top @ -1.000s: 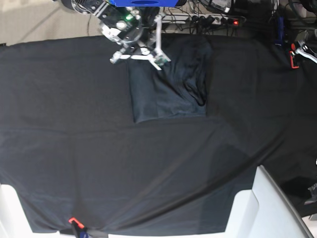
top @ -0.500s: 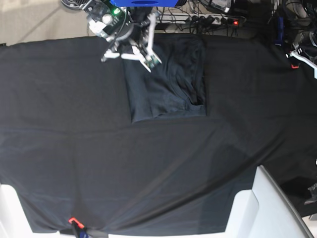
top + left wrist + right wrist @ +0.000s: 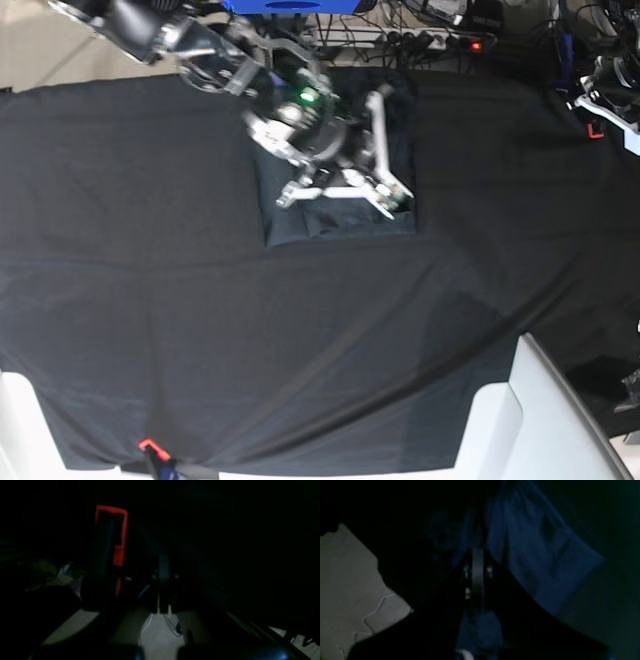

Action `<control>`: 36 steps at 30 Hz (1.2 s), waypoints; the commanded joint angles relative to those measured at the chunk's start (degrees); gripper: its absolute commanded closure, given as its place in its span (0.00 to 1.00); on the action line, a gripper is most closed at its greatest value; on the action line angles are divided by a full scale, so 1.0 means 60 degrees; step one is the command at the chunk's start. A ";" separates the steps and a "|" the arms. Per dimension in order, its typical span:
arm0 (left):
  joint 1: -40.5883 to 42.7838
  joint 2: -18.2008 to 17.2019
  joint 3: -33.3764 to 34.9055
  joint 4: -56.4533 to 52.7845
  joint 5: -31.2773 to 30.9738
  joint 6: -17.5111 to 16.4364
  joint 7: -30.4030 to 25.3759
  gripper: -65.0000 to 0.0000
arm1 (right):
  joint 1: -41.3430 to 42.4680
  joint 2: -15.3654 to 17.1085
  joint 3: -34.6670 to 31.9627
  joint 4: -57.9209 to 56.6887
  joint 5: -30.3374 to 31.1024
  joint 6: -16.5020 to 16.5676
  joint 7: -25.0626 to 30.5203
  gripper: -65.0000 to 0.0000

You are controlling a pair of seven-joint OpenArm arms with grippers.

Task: Fold the T-shirt properly
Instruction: 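Press the right gripper onto the folded shirt and drag it to flatten, then lift the right gripper off and lower the left gripper beside the stack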

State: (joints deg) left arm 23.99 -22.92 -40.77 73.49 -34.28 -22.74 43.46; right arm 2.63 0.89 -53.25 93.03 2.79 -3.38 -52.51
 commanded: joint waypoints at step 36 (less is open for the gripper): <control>0.0258 0.0237 0.1777 0.0359 -0.0052 0.0003 -0.0203 1.00 | 0.3539 -0.1386 -0.1373 -0.3557 -0.0062 0.1640 0.1096 0.44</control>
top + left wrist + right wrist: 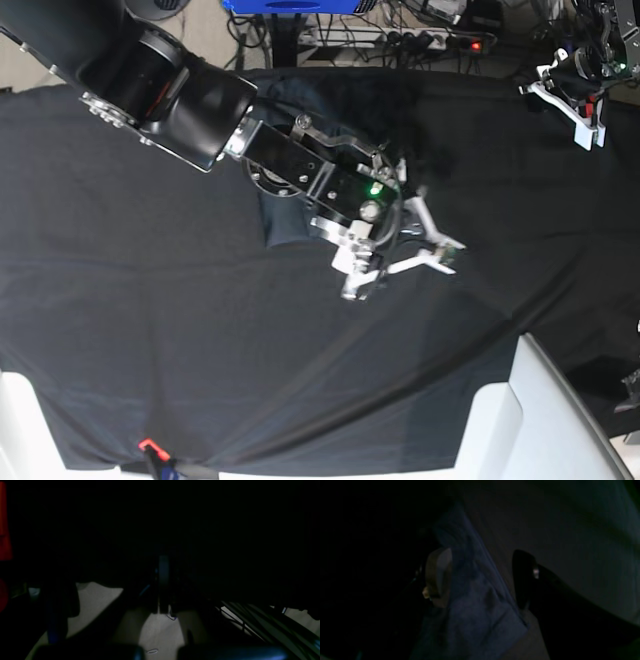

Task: Fold the T-shirt properly
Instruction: 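Lift the right gripper off and lower the left gripper beside the stack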

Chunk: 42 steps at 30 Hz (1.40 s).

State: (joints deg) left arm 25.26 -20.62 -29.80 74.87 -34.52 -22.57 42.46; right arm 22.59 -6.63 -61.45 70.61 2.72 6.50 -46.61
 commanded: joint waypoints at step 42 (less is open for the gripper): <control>-0.7718 0.0323 0.4974 -0.0867 -0.0114 -0.1067 0.5708 0.31 | -0.5208 0.1406 0.7612 0.5089 -0.0065 0.0052 -0.1338 0.44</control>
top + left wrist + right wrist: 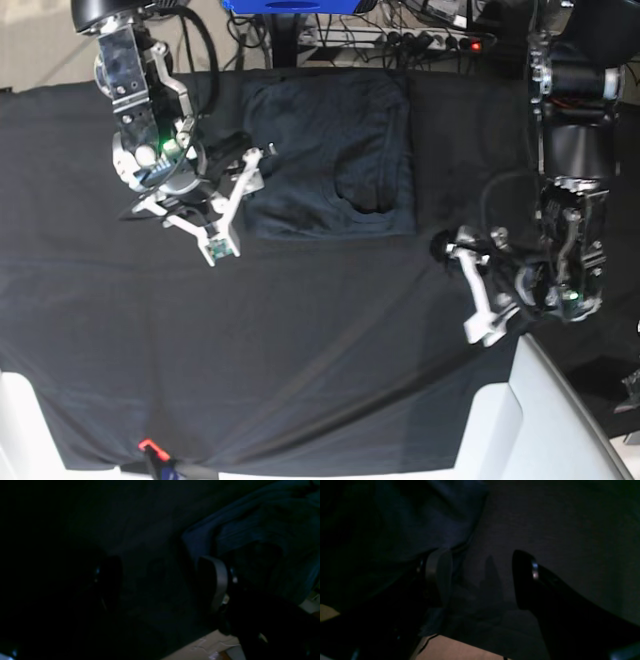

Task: Fold the T-shirt properly
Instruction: 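Lift the right gripper off and lower the left gripper beside the stack, then move the left gripper onto the stack's side edge and press it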

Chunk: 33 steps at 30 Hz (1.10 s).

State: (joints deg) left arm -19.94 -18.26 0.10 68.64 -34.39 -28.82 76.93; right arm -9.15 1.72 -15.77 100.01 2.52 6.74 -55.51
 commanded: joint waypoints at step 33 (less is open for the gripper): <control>0.6526 -0.2063 -0.3965 0.0084 -0.0019 -0.0420 -0.7085 1.00 | -0.1428 0.0366 -0.2273 -0.2272 -0.0032 -0.0032 0.3060 0.99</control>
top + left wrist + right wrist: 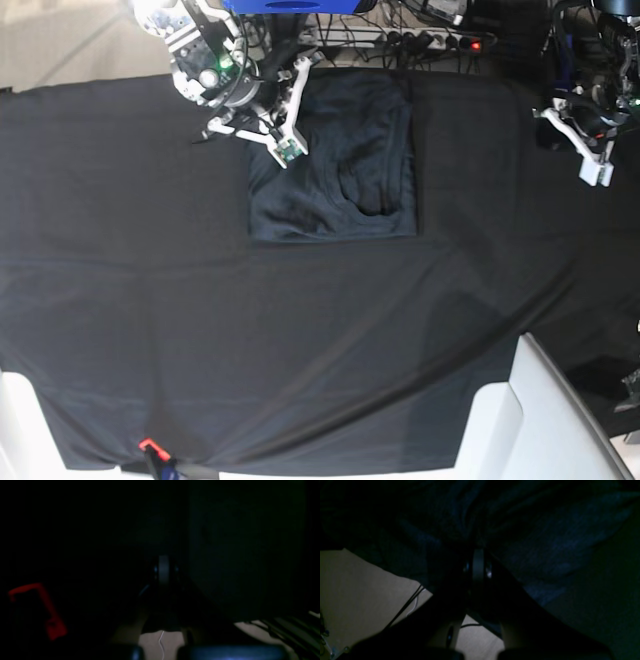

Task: Fold the T-shirt properly
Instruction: 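Move the left gripper onto the stack's side edge and press it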

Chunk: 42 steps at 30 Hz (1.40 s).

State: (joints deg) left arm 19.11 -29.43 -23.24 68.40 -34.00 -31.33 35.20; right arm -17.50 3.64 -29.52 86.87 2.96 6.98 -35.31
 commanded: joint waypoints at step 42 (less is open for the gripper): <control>0.0778 0.0605 -0.0031 0.1252 -0.0085 -0.0001 -0.0101 1.00 | 0.1209 0.0573 0.0473 0.1368 -0.0120 -0.0043 -0.1258 0.99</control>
State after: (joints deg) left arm 23.79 -24.88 -23.16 74.98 -33.82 -31.33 35.35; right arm -10.63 7.33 -26.55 93.86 2.09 6.48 -43.75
